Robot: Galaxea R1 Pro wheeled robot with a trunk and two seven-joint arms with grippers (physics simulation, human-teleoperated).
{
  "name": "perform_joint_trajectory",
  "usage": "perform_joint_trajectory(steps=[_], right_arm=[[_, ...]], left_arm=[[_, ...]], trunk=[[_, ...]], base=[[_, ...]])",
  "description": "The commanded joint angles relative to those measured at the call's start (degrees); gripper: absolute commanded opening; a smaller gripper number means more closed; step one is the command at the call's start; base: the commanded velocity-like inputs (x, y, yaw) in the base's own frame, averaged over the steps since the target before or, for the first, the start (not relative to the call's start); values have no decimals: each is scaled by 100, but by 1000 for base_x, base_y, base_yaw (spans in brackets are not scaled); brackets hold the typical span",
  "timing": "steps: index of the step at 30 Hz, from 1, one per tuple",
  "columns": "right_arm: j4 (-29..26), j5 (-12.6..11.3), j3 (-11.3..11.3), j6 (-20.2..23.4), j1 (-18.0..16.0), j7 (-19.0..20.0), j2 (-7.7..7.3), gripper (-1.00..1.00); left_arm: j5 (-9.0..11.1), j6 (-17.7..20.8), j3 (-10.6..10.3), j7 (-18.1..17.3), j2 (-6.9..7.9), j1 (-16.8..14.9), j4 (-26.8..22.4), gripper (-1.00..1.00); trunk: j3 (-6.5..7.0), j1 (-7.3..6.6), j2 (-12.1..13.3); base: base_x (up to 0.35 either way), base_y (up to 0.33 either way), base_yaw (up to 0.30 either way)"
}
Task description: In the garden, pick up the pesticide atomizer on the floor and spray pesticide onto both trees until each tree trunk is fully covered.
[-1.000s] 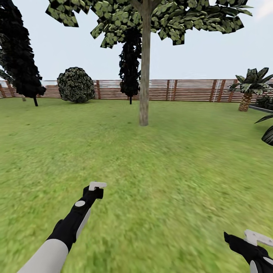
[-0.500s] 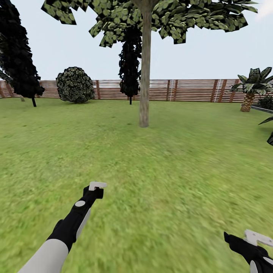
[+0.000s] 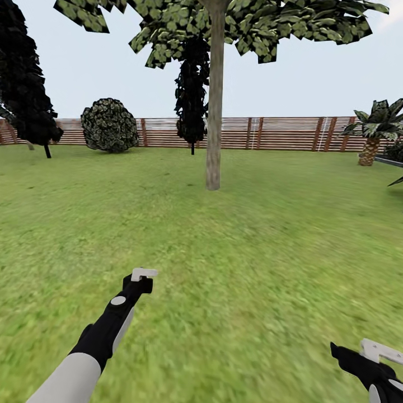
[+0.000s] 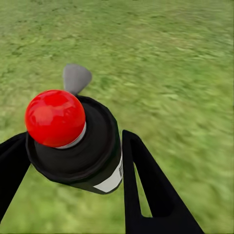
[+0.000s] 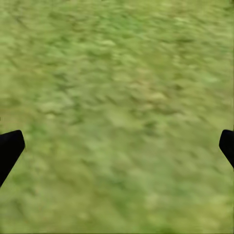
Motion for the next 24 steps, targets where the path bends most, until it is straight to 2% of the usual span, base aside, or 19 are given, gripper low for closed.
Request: perform_joint_trajectory(steps=[1,19,24], right_arm=[[0,1,2,0,0,0,0,100],[0,4,0,0,-1,0,0,100],[-7,6,0,0,-2,0,0,100]], left_arm=[[-1,0,0,0,0,-1,1,-100],[-1,0,0,0,3,1,-1,-100],[-1,0,0,0,2,0,-1,-100]], trunk=[[0,0,0],[1,0,0],[21,0,0]], base=[[329,0,0],[329,0,1],[329,0,131]])
